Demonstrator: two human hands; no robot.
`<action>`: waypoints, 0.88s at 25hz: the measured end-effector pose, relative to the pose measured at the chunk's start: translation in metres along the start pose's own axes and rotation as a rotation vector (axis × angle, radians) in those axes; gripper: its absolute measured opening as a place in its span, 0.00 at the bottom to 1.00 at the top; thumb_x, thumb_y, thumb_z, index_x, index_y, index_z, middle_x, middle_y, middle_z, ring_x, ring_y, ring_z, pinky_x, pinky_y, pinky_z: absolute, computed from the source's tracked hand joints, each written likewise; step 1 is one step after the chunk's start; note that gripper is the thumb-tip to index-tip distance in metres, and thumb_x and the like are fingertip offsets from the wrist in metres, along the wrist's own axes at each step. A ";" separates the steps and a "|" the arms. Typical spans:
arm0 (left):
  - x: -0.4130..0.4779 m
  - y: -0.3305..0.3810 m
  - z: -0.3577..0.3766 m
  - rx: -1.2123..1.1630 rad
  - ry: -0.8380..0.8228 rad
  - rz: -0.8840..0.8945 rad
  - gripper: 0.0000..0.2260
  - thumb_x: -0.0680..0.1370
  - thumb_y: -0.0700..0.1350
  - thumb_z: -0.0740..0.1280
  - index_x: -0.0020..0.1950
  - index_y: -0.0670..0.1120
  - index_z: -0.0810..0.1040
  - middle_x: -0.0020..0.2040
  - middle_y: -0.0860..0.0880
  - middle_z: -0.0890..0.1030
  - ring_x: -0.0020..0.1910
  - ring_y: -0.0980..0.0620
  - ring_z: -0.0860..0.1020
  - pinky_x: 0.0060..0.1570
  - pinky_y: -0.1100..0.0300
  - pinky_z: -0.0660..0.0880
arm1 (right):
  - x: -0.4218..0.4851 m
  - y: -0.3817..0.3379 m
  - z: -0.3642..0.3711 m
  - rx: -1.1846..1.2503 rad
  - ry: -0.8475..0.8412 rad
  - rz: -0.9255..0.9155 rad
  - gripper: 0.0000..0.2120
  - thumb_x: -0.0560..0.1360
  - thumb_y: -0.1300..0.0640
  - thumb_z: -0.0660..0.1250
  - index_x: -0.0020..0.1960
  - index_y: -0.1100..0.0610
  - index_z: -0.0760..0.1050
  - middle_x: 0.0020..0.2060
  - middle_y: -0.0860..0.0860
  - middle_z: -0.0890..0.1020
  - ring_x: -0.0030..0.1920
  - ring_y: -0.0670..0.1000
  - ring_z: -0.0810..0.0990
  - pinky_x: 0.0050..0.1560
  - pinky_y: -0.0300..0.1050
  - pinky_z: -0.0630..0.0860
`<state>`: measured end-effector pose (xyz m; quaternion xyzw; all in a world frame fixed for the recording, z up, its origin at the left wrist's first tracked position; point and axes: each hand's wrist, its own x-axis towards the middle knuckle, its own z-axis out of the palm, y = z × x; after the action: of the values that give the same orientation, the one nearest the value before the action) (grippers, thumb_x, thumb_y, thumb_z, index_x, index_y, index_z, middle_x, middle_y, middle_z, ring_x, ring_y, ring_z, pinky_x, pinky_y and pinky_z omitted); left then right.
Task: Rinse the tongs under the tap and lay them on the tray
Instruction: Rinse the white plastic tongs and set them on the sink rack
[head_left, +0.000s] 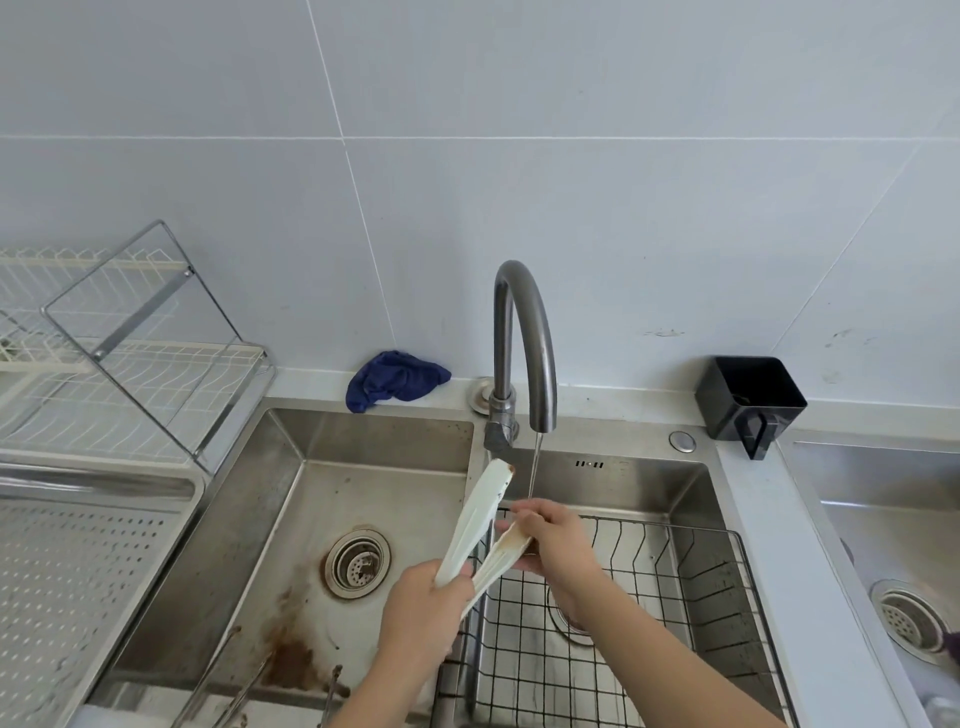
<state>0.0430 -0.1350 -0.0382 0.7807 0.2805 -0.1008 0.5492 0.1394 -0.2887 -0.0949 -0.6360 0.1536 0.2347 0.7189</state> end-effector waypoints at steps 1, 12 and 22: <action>0.000 -0.002 -0.001 -0.017 0.010 -0.013 0.15 0.65 0.49 0.64 0.44 0.43 0.85 0.37 0.44 0.81 0.33 0.48 0.74 0.29 0.55 0.73 | -0.002 0.003 0.000 0.052 -0.046 0.013 0.11 0.80 0.69 0.61 0.50 0.63 0.83 0.50 0.61 0.87 0.44 0.57 0.88 0.45 0.55 0.85; 0.005 -0.001 0.001 -0.067 0.009 -0.016 0.10 0.72 0.50 0.69 0.43 0.44 0.86 0.34 0.46 0.79 0.31 0.49 0.76 0.29 0.55 0.76 | 0.006 0.009 0.015 0.138 0.121 0.021 0.10 0.85 0.59 0.59 0.60 0.63 0.75 0.41 0.61 0.87 0.38 0.60 0.87 0.37 0.53 0.83; 0.016 0.007 0.013 0.055 0.049 0.079 0.15 0.68 0.50 0.64 0.45 0.44 0.84 0.34 0.42 0.82 0.37 0.39 0.79 0.43 0.42 0.80 | -0.004 0.003 0.032 0.038 0.181 -0.087 0.05 0.78 0.66 0.65 0.53 0.61 0.74 0.48 0.68 0.83 0.40 0.63 0.85 0.35 0.53 0.83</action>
<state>0.0625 -0.1433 -0.0450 0.8082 0.2599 -0.0677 0.5240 0.1322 -0.2570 -0.0905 -0.6467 0.1945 0.1419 0.7237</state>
